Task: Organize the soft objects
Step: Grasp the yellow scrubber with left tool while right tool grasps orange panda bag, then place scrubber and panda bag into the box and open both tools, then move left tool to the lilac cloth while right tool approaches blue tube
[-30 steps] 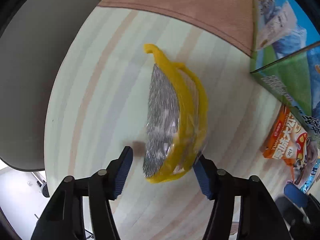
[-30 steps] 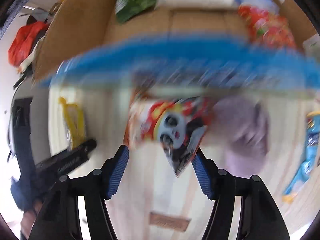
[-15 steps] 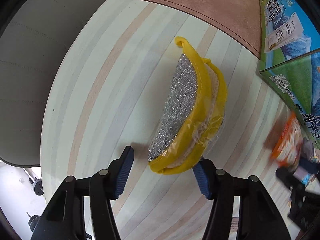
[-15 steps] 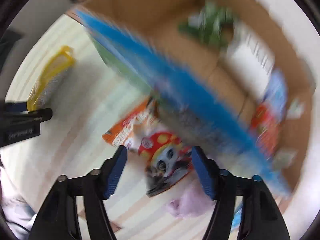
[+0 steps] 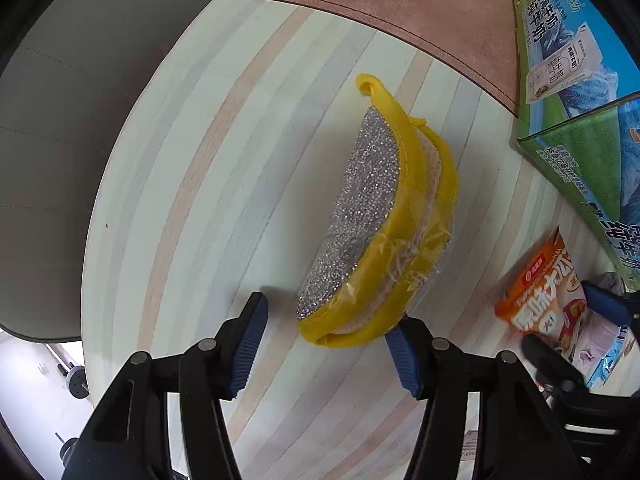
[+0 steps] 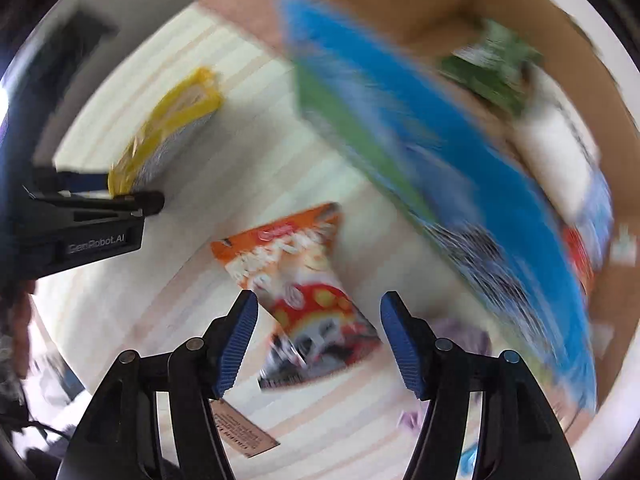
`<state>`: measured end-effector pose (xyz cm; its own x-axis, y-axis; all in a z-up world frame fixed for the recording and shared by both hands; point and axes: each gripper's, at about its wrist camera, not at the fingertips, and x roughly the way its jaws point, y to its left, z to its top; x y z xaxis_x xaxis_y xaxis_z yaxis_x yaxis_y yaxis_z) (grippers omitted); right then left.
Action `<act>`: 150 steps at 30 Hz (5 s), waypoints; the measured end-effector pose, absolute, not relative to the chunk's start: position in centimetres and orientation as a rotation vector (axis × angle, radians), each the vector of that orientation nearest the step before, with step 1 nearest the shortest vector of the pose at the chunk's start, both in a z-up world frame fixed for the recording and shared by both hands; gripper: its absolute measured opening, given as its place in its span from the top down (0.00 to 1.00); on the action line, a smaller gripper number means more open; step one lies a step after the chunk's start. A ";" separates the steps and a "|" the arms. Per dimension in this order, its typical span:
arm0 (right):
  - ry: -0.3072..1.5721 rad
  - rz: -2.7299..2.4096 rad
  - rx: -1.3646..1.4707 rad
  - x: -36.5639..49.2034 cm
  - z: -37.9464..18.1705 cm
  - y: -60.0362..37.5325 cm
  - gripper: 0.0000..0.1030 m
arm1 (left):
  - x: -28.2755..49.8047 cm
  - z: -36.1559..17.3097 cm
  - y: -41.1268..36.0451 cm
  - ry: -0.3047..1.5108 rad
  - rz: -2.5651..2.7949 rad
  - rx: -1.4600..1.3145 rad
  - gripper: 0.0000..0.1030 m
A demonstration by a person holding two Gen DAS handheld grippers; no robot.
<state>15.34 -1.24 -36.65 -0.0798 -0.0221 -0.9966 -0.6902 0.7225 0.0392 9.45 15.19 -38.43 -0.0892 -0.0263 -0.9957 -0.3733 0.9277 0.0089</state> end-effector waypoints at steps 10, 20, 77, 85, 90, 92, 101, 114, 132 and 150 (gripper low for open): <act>1.832 0.389 -0.241 14.4 -37.6 -6.5 0.49 | 7.2 -38.3 13.8 1.669 0.244 -0.301 0.46; 1.781 0.312 -0.248 13.0 -39.3 -6.6 0.56 | 7.2 -37.9 12.5 1.677 0.193 -0.281 0.84; 1.564 0.138 0.129 32.1 -32.4 -16.8 0.58 | 34.6 -33.4 -3.5 1.899 -0.280 -0.339 0.62; 1.585 0.138 0.114 32.2 -33.0 -16.8 0.39 | 34.2 -29.0 -4.0 1.830 -0.257 -0.201 0.32; 1.574 0.115 0.094 31.7 -30.7 -17.7 0.14 | 33.4 -24.1 -3.9 1.693 -0.214 -0.093 0.12; 1.567 0.099 0.071 31.2 -29.4 -18.0 0.09 | 32.5 -22.2 -3.9 1.621 -0.181 -0.041 0.07; 1.459 0.047 0.012 27.5 -23.7 -19.2 0.00 | 27.3 -17.9 -2.2 1.425 -0.092 -0.019 0.02; 1.254 0.031 0.024 20.6 -15.7 -20.1 0.00 | 19.6 -12.6 -1.7 1.238 -0.002 0.012 0.02; 1.243 0.019 0.143 15.1 -15.2 -25.1 0.00 | 16.2 -15.7 -5.3 1.341 -0.063 -0.076 0.02; 1.608 -0.173 0.272 13.5 -34.2 -37.3 0.21 | 18.3 -36.8 -14.9 1.735 -0.052 -0.095 0.26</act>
